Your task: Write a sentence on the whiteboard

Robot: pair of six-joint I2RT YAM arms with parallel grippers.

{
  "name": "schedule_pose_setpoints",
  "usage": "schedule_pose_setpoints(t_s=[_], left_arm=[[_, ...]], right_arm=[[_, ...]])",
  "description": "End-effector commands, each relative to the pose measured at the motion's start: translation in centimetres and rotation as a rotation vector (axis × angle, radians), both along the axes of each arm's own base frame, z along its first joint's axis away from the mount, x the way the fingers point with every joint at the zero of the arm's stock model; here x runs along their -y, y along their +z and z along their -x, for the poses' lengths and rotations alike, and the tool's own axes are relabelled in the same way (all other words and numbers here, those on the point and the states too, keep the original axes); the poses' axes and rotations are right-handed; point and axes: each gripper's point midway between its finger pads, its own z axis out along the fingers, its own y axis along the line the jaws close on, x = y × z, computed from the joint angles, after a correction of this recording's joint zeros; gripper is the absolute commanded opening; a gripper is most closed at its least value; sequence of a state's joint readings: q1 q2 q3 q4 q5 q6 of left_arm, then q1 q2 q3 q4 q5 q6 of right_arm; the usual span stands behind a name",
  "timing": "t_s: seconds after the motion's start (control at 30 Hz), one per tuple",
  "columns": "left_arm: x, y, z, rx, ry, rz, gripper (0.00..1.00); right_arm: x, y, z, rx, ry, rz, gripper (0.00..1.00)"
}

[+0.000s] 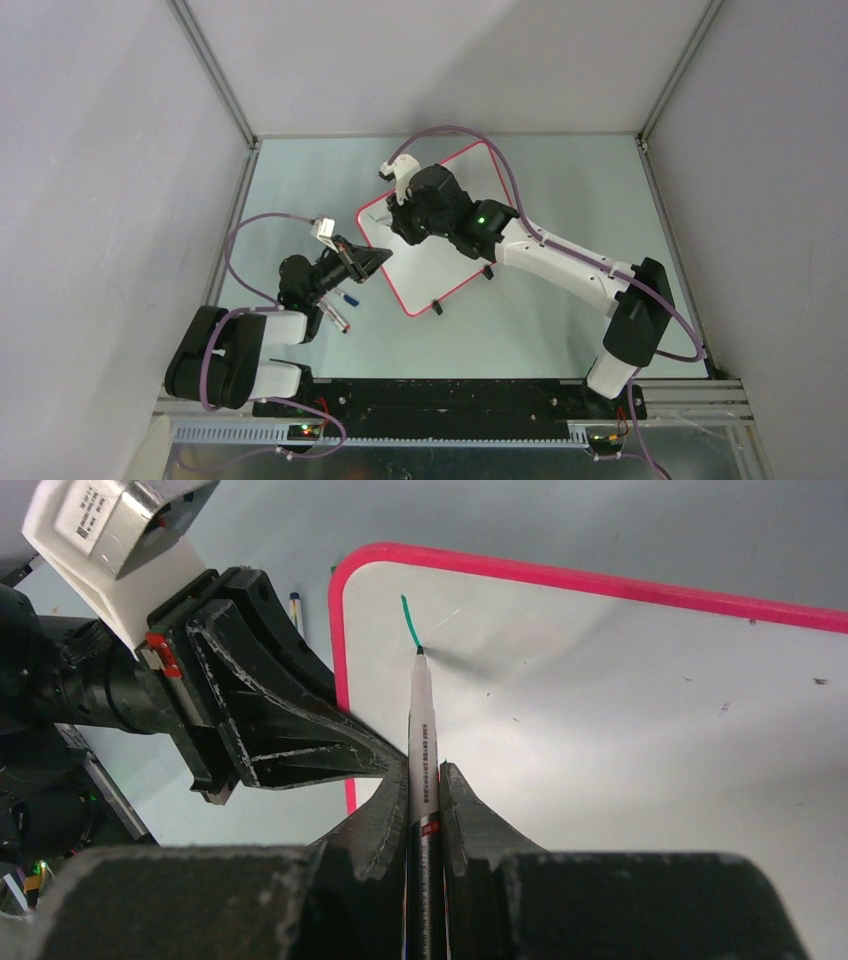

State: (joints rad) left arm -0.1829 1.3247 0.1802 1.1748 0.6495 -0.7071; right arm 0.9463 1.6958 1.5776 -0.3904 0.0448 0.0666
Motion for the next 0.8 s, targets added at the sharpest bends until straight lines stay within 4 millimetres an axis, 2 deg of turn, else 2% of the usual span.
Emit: schedule_pose_setpoints(t_s=[0.0,0.2,0.57,0.77], left_arm=[[-0.4,0.1,-0.7,0.064,0.021,-0.061,0.04],[-0.4,0.0,-0.8,0.062,0.023,-0.063,0.04],[-0.4,0.1,-0.7,0.065,0.022,-0.062,0.04],[-0.4,0.2,-0.7,0.068,0.02,-0.061,0.04]], right_arm=[[1.0,1.4,-0.6,0.037,-0.03,-0.022,0.0],[0.9,2.0,-1.0,0.038,-0.03,-0.034,0.0],[0.3,4.3,-0.9,0.045,-0.004,-0.081,0.0],[0.2,4.5,-1.3,0.046,-0.011,-0.078,0.0]])
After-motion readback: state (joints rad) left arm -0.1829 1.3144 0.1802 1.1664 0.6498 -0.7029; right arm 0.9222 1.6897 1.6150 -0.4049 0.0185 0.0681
